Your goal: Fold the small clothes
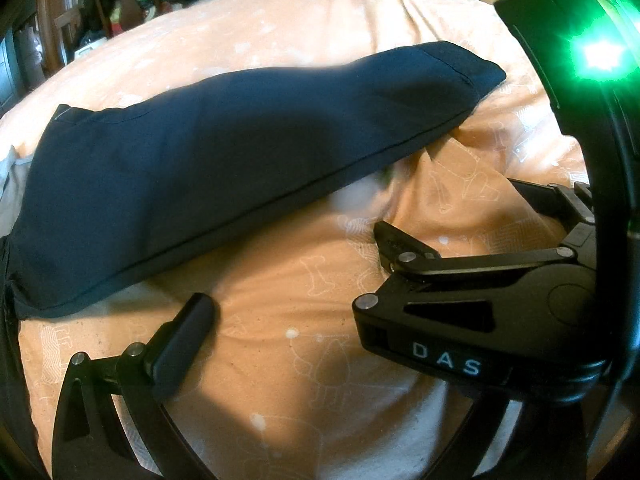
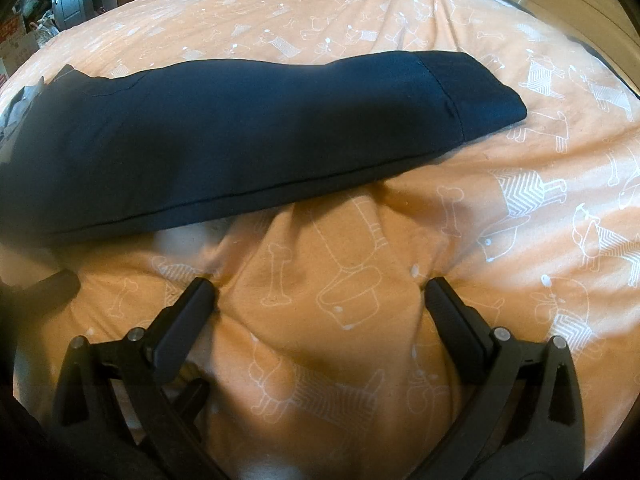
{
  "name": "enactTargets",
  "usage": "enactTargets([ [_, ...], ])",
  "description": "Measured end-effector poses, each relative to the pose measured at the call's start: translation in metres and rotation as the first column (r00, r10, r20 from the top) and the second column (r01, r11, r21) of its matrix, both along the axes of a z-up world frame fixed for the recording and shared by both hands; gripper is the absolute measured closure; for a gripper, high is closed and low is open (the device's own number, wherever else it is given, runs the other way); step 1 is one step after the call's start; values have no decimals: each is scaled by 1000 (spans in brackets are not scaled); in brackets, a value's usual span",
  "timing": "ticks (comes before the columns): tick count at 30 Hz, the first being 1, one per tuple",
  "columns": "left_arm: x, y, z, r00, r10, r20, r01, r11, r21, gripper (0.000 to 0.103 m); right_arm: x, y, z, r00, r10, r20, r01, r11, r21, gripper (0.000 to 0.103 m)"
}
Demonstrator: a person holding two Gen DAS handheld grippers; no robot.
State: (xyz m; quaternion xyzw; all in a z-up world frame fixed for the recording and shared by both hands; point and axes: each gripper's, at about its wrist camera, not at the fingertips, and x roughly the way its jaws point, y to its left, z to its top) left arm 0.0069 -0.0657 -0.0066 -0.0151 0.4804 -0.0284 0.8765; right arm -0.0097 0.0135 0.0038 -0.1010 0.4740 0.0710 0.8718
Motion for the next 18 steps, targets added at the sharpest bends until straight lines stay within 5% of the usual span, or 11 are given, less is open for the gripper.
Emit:
enactTargets([
  [18,0,3,1,1000,4,6,-4,1000,4,0,0,3,8,1000,0,1,0,1000,-20,0],
])
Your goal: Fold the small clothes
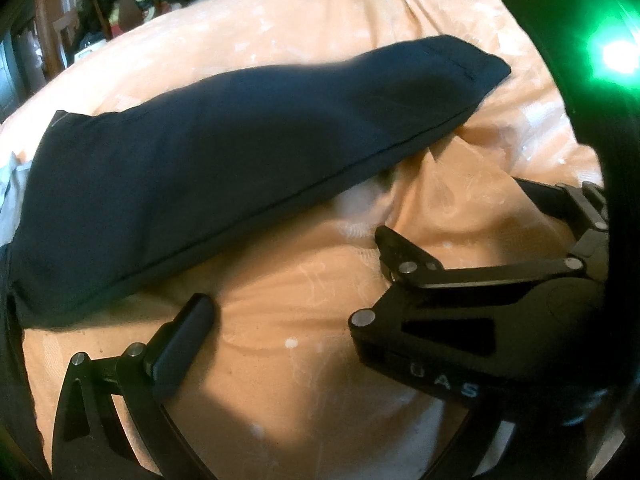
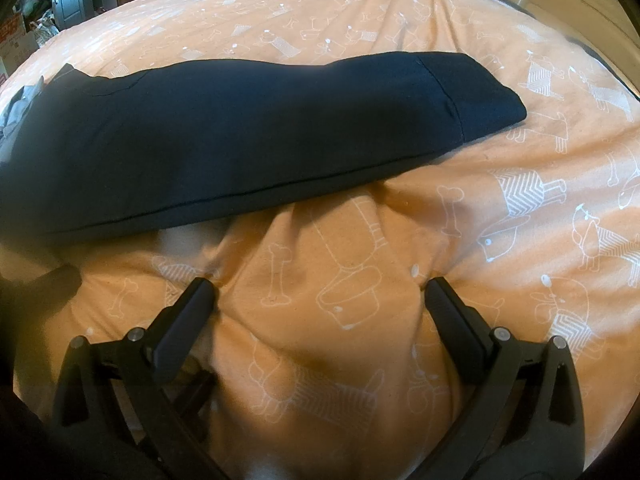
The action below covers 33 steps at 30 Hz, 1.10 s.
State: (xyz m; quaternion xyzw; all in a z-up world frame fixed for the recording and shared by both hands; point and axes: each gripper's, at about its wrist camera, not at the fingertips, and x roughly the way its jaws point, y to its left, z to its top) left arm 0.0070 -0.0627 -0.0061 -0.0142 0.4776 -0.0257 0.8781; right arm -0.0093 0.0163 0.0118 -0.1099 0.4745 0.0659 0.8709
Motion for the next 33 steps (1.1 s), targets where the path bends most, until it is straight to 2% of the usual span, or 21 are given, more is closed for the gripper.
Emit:
enactTargets([
  [7,-2,-4,1,1000,-1,3,1,1000,16,0,-1,7,3,1000,-1,-24,2,1000,11,0],
  [9,1,-3,2,1000,-21,-12,21,1000,19,0,1,4,-2,998,-5,-61,7,999,32,0],
  [12,2,5,5,990,-100,-96,97,994,-40,0,1,3,-2,998,-3,-60,6,999,40,0],
  [14,2,13,11,973,-179,-148,168,982,-82,0,2,3,-3,998,-2,-68,5,999,38,0],
  [17,2,24,13,956,-266,-124,250,959,-134,0,9,7,-3,997,9,-72,-7,1000,28,0],
  [20,0,32,17,950,-289,-115,266,946,-187,0,18,6,0,995,31,-99,-26,998,49,0],
  [23,-9,39,33,947,-295,-125,270,945,-183,0,26,8,9,980,85,-180,-80,996,35,0],
  [27,-44,60,84,949,-315,3,312,940,-139,0,12,5,58,999,39,-23,-34,986,162,0],
  [29,-70,79,116,947,-310,85,320,937,-140,0,-6,4,97,995,10,95,-36,959,282,0],
  [31,-98,106,149,941,-299,161,323,934,-152,0,-31,9,137,975,-14,223,-60,944,323,0],
  [33,-127,130,178,935,-281,216,322,929,-185,0,-69,19,181,938,-17,347,-120,922,369,0],
])
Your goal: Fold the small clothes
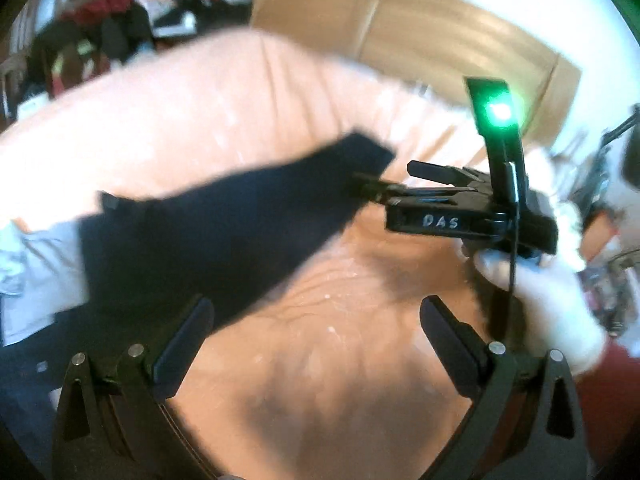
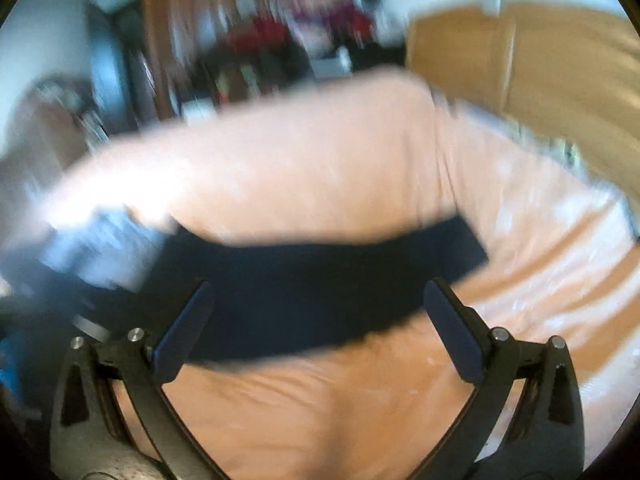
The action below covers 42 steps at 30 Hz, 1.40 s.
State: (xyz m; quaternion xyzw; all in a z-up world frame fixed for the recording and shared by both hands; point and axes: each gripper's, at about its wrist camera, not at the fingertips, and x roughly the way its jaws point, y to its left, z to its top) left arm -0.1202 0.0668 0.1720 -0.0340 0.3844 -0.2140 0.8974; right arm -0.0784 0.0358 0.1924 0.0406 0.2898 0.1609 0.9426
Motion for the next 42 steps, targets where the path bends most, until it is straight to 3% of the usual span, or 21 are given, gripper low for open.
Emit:
enactTargets([
  [3,-36,36,47,998,24,62,-19,997,-76,0,-51,22,43,994,27,101,-32,998,45,0],
  [5,-70,69,79,994,48,101,-32,988,-151,0,-78,44,55,991,64,116,-74,994,85,0],
  [7,-101,95,107,988,68,136,-36,973,-227,0,-105,62,56,987,123,105,-142,970,197,0],
  [10,-139,124,132,985,91,147,-40,947,-318,0,-132,114,27,979,192,66,-202,958,204,0],
  [13,-173,143,147,985,97,143,-39,932,-361,0,-155,169,-3,948,318,17,-310,913,266,0],
  [18,-213,166,153,981,122,148,-57,922,-382,0,-195,261,-54,844,528,-95,-464,807,366,0],
  [21,-234,191,160,969,173,178,-95,921,-379,0,-238,288,-55,727,661,-185,-531,712,459,0],
  [24,-247,223,167,943,257,211,-163,910,-381,0,-266,317,-70,627,749,-215,-625,649,434,0],
  [25,-251,235,167,927,301,225,-208,909,-361,0,-268,322,-74,625,748,-222,-642,655,399,0],
  [26,-252,247,167,911,339,236,-252,909,-332,0,-264,321,-72,643,733,-222,-644,675,360,0],
  [29,-245,283,146,858,437,272,-410,899,-153,0,-228,287,-53,768,599,-228,-542,797,267,0],
  [30,-239,297,132,840,473,266,-472,879,-71,0,-214,276,-52,821,522,-233,-483,851,206,0],
  [32,-221,332,90,803,535,264,-575,811,106,0,-181,261,-54,879,400,-260,-394,916,77,0],
  [33,-209,352,64,789,569,232,-610,770,184,0,-168,258,-58,891,358,-279,-366,930,27,0],
  [35,-189,391,15,770,629,105,-631,727,270,0,-144,250,-67,904,294,-311,-328,943,-62,0],
  [38,-169,440,-59,708,706,-23,-646,660,384,0,-124,247,-93,888,242,-391,-307,945,-113,0],
  [39,-167,453,-82,689,722,-63,-639,647,417,0,-120,247,-104,880,230,-415,-305,945,-123,0],
  [40,-169,466,-105,675,729,-111,-633,650,421,0,-124,246,-108,881,229,-414,-301,947,-116,0],
  [42,-174,471,-115,684,722,-104,-643,664,382,0,-130,240,-108,898,217,-382,-282,952,-122,0],
])
